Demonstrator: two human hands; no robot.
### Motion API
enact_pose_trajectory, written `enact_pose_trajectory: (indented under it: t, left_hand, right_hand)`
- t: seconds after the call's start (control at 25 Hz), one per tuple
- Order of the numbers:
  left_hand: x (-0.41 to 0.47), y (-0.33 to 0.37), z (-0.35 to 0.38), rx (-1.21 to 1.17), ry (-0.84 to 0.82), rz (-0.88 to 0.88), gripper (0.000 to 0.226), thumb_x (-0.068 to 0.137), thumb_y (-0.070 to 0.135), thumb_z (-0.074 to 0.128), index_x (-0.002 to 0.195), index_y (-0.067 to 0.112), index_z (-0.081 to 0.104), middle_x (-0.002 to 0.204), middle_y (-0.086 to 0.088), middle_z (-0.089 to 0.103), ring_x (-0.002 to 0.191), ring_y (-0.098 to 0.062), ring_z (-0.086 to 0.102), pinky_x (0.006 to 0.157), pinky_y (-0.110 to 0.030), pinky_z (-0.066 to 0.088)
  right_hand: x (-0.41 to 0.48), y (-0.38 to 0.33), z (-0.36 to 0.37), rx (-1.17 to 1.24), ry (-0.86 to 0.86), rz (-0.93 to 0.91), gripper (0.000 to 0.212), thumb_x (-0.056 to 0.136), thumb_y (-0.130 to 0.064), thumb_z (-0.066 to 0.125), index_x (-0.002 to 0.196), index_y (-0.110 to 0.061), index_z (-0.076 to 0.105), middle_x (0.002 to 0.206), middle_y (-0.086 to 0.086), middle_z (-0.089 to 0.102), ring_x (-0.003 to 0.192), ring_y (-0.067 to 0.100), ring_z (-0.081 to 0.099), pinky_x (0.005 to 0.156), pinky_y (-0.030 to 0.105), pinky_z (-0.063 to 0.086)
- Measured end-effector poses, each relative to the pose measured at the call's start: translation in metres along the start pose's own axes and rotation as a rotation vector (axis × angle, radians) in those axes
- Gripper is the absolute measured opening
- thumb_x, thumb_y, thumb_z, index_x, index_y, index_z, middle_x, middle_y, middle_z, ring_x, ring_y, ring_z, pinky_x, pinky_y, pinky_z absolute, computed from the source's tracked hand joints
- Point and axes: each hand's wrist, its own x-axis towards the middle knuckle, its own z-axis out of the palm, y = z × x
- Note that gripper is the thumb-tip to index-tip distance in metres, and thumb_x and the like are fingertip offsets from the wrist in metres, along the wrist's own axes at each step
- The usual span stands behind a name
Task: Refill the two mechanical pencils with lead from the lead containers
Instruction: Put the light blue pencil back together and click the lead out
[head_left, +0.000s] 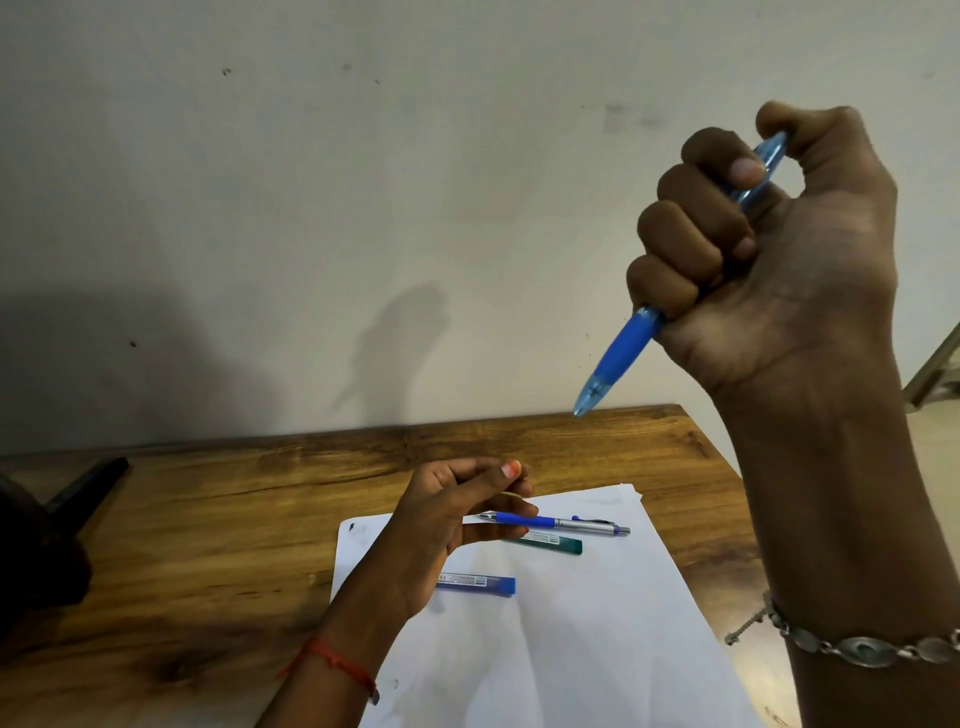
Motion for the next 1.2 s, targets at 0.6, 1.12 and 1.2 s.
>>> enact_pose_trajectory:
  t: [0.6,1.12,1.2]
  left_hand:
    - [0.002,0.000,-0.001,0.004,-0.003,-0.004,0.015,0.071,0.022,0.061,0.075,0.016,0.074,0.073,-0.004,0.073,0.069,-0.018,0.071,0.064,-0.029,0.059]
    - [0.004,0.001,0.001,0.007,-0.003,-0.009,0.014,0.072,0.021,0.061,0.076,0.015,0.073,0.072,-0.003,0.073,0.067,-0.017,0.071,0.062,-0.027,0.058]
    - [0.004,0.000,0.001,0.010,-0.004,-0.008,0.015,0.070,0.022,0.062,0.077,0.013,0.072,0.072,-0.003,0.073,0.067,-0.017,0.071,0.062,-0.028,0.058]
  right_hand:
    - [-0.002,0.001,0.006,-0.238,0.000,-0.012,0.048,0.091,-0.041,0.027,0.051,-0.016,0.028,0.038,-0.007,0.016,0.035,0.007,0.010,0.036,0.013,0.013]
    - [-0.003,0.002,0.010,-0.363,0.020,-0.032,0.049,0.090,-0.043,0.030,0.049,-0.016,0.027,0.039,-0.007,0.014,0.038,0.009,0.007,0.039,0.017,0.012]
    - [-0.003,0.002,0.010,-0.365,0.023,-0.032,0.049,0.090,-0.041,0.029,0.048,-0.016,0.027,0.038,-0.007,0.014,0.038,0.010,0.007,0.039,0.016,0.012]
